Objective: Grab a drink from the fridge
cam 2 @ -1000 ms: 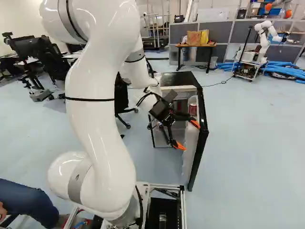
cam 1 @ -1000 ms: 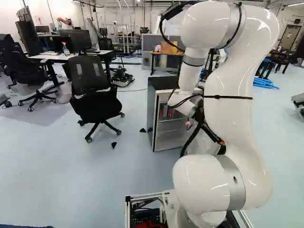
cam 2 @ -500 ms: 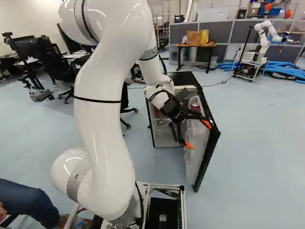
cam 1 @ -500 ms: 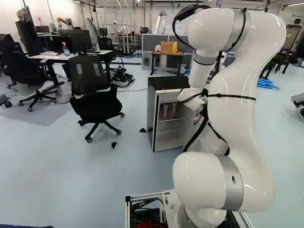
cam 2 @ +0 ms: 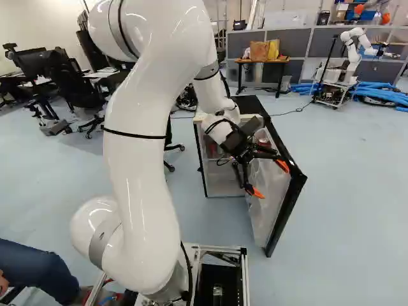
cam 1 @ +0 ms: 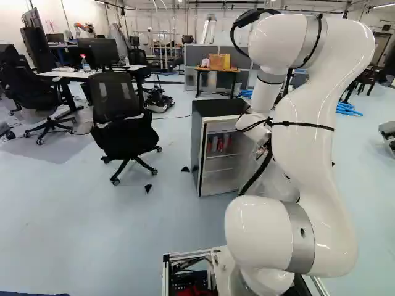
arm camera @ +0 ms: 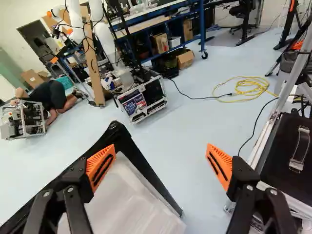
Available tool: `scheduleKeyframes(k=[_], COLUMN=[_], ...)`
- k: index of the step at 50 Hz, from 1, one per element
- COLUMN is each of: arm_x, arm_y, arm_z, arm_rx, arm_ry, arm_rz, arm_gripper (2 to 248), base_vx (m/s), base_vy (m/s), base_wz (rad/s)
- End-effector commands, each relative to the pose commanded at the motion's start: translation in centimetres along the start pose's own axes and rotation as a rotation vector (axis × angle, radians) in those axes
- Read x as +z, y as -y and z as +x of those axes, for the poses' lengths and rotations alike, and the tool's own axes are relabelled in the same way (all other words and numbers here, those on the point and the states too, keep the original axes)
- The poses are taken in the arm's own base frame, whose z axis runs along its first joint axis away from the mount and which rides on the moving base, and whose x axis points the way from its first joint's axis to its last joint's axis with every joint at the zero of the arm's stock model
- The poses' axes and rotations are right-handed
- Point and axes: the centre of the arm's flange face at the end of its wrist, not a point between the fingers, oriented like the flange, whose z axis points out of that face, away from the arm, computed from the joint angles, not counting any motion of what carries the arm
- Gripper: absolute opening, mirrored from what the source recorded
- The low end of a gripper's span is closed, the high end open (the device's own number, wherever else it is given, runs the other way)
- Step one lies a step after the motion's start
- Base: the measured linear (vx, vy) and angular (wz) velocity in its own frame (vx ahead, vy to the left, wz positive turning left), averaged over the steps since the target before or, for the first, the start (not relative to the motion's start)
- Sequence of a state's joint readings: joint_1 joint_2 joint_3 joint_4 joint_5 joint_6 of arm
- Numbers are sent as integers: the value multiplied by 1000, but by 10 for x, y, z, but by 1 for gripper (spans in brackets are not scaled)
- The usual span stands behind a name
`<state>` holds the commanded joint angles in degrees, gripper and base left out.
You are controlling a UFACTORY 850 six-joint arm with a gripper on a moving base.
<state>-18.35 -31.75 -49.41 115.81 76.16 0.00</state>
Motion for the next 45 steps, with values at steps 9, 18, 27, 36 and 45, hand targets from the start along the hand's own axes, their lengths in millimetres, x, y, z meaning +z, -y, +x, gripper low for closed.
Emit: scheduleKeyframes(k=[9,18,27,36,45], arm_x=[-5,-11,-17,-23,-29], arm_y=[-13,-30,-49,-68,-88], arm_z=[1,3,6,9,13], arm_rx=[-49,-114,-182,-248,-313], arm_ry=[-4,-6,-6,-2,4], arm_rz=[83,197,317,439,563], arm_gripper=[247,247,247,247,247], base_vx=[0,0,0,0,0], base_vy=[0,0,0,0,0], base_wz=[0,0,0,0,0])
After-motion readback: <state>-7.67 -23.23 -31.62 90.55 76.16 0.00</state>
